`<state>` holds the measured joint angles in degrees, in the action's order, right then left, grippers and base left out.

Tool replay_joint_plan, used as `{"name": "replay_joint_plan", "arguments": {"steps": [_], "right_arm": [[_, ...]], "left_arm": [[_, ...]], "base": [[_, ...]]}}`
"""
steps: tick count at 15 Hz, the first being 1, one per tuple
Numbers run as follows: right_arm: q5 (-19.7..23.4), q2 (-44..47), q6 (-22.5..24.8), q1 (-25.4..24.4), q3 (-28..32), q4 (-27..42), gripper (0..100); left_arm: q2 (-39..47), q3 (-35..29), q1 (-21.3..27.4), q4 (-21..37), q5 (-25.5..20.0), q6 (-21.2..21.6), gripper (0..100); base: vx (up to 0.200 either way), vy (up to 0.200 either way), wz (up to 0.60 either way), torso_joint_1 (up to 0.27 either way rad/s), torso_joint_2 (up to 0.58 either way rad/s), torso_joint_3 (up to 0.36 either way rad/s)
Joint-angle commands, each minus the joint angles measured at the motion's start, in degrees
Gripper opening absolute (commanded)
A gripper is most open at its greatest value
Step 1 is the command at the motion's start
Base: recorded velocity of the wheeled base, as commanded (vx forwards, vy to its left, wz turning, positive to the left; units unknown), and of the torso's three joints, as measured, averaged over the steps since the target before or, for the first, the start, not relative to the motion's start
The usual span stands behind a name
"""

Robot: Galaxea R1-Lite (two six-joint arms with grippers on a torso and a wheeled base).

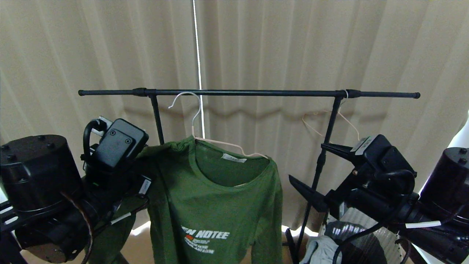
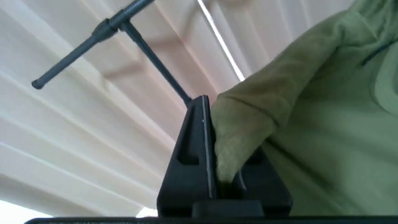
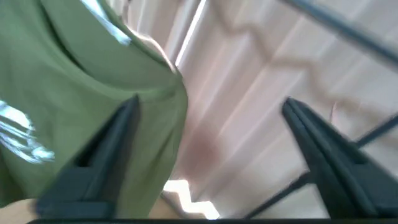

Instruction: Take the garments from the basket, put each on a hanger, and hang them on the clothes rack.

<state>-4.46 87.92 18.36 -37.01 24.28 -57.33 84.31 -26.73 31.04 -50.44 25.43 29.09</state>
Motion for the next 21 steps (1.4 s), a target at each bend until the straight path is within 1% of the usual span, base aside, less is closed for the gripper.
{"name": "replay_joint_plan", "arguments": {"steps": [1, 2, 4, 5, 6, 7, 10, 11, 13, 16, 18, 21], "right_arm": [[0.07, -0.29, 1.94, -1.84, 3.14, 3.63, 100], [0.07, -0.2, 2.73, -3.07, 4.98, 6.36, 100], [0.07, 0.68, 3.44, -4.65, 8.41, 8.82, 100], [-0.2, 2.17, 3.61, -5.26, 11.66, 10.4, 100], [-0.2, 2.87, 4.4, -5.26, 13.16, 10.75, 100], [-0.28, 4.63, 6.34, -5.26, 15.53, 10.75, 100], [-0.72, 8.32, 7.22, -5.26, 19.4, 10.75, 100], [-0.81, 9.38, 7.31, -5.09, 20.36, 10.84, 100], [-0.81, 10.43, 7.66, -4.56, 21.33, 10.84, 100], [-0.81, 10.26, 7.92, -3.51, 21.24, 10.75, 100], [-0.81, 9.46, 7.92, -3.51, 20.63, 10.49, 100], [-0.81, 7.62, 7.92, -3.51, 19.75, 10.57, 100]], "left_arm": [[1.65, 0.19, 0.16, -2.03, -0.03, -0.79, 0], [1.47, 0.28, 0.95, -2.64, -0.03, -1.58, 0], [1.03, 0.28, 3.24, -2.9, -0.03, -2.81, 0], [0.5, 0.37, 5.35, -2.99, -0.03, -3.6, 0], [0.15, 0.37, 6.14, -2.99, -0.03, -3.69, 0], [0.15, 0.28, 7.46, -2.99, -0.12, -4.21, 0], [-0.2, 0.37, 9.04, -3.26, -0.2, -5.18, 0], [-0.2, 0.54, 9.83, -4.22, -0.2, -5.62, 0], [-0.2, 1.25, 10.71, -5.81, -0.29, -5.36, 0], [-0.11, 2.48, 11.85, -7.74, -0.29, -5.0, 0], [0.24, 2.04, 11.59, -8.0, -0.29, -5.53, 0], [0.5, 1.86, 9.92, -8.0, -0.29, -5.44, 0]], "base": [[0.0, 0.0, 0.0, 0.0, 0.0, 0.0], [0.0, 0.0, 0.0, 0.0, 0.0, 0.0], [0.0, 0.0, 0.0, 0.0, 0.0, 0.0], [0.0, 0.0, 0.0, 0.0, 0.0, 0.0], [0.0, 0.0, 0.0, 0.0, 0.0, 0.0], [0.0, 0.0, 0.0, 0.0, 0.0, 0.0], [0.0, 0.0, 0.0, 0.0, 0.0, 0.0], [0.0, 0.0, 0.0, 0.0, 0.0, 0.0], [0.0, 0.0, 0.0, 0.0, 0.0, 0.0], [0.0, 0.0, 0.0, 0.0, 0.0, 0.0], [0.0, 0.0, 0.0, 0.0, 0.0, 0.0], [0.0, 0.0, 0.0, 0.0, 0.0, 0.0]]}}
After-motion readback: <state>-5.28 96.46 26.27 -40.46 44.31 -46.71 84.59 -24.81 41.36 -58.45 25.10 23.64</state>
